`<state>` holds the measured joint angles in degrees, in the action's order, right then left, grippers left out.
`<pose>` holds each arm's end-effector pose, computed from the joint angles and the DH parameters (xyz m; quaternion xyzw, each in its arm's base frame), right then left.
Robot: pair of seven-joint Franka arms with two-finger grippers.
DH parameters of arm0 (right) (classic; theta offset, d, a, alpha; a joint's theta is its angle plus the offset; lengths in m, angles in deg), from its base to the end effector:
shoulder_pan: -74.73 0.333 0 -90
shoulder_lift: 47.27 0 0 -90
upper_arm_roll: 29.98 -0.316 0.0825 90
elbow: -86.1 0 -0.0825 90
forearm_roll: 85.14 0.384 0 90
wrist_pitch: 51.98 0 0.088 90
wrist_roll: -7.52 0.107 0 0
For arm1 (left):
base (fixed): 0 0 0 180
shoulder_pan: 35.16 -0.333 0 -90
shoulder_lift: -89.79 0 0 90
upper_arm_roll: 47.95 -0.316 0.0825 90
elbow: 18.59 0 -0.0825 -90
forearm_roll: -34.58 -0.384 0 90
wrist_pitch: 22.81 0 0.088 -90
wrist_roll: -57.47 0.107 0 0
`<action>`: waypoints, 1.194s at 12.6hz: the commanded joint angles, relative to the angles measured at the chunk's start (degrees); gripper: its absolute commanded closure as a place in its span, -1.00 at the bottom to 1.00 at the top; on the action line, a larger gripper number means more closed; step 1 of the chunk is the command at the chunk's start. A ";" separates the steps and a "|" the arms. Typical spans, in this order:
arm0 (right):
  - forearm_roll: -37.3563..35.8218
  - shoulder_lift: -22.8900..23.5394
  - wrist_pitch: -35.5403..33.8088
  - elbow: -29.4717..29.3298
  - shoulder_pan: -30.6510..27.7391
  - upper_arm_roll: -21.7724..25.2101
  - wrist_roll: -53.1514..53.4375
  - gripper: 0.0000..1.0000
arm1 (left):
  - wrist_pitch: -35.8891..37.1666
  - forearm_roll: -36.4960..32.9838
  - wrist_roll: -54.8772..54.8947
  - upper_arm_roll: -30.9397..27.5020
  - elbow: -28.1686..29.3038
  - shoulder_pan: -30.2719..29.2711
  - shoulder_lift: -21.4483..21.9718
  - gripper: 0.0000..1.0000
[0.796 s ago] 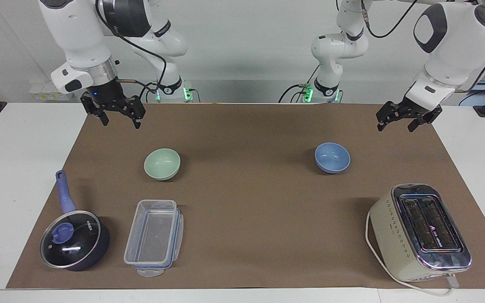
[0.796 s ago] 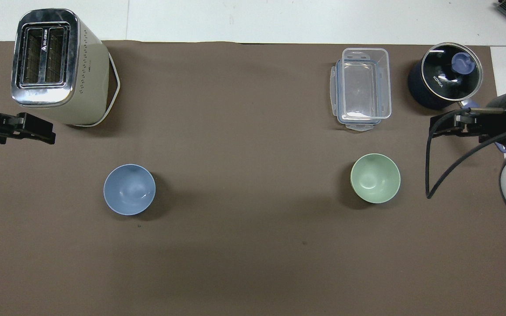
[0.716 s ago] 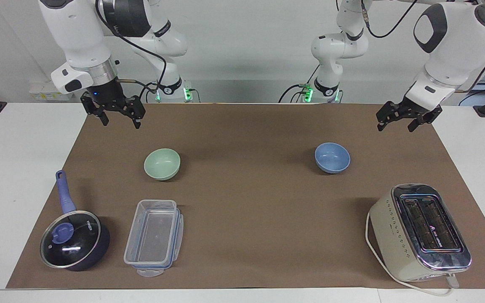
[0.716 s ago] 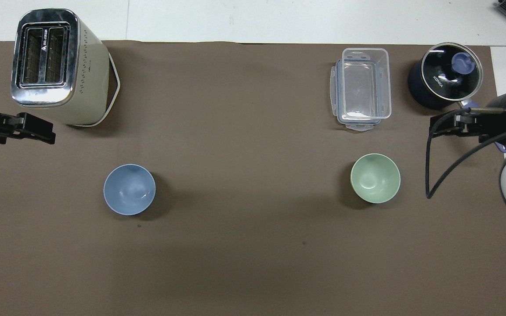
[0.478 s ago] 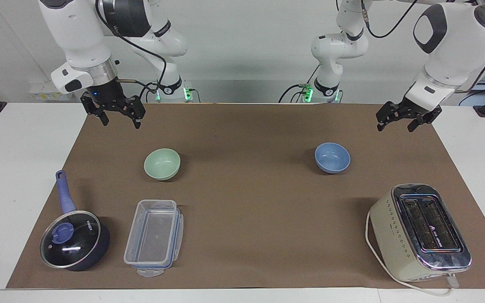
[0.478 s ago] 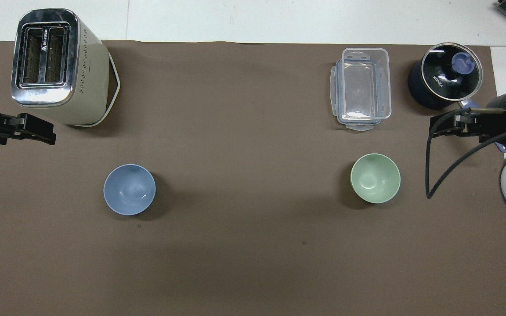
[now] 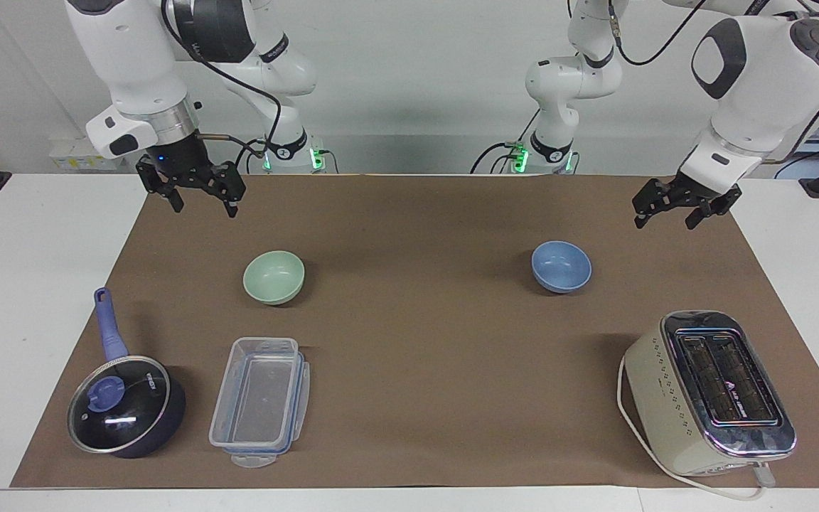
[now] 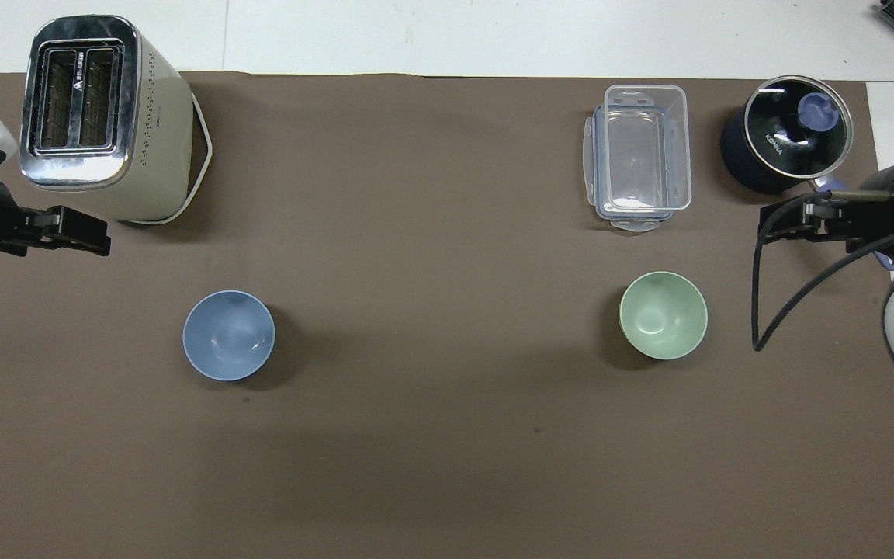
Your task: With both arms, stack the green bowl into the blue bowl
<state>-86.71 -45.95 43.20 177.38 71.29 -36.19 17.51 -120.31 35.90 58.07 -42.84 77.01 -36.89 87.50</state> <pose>0.5693 0.0241 0.6092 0.9977 -0.0621 0.0238 0.0098 0.5729 -0.0351 0.5670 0.9994 -0.0332 -0.0036 0.0131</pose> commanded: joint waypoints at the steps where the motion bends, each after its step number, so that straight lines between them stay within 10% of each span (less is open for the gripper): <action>1: -0.01 0.61 -0.52 -1.11 -0.52 -0.38 1.00 -1.00 | -5.76 -0.17 -1.03 -0.19 8.53 0.33 3.87 -1.00; 15: -0.01 0.61 -0.52 -1.11 -0.52 -0.38 1.00 -1.00 | -42.93 -0.08 -3.05 -0.11 37.37 6.39 -0.69 -1.00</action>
<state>-86.71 -45.95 43.20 177.38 71.29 -36.19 17.51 -159.53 35.93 56.16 -42.28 112.29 -31.80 87.38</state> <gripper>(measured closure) 0.000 0.000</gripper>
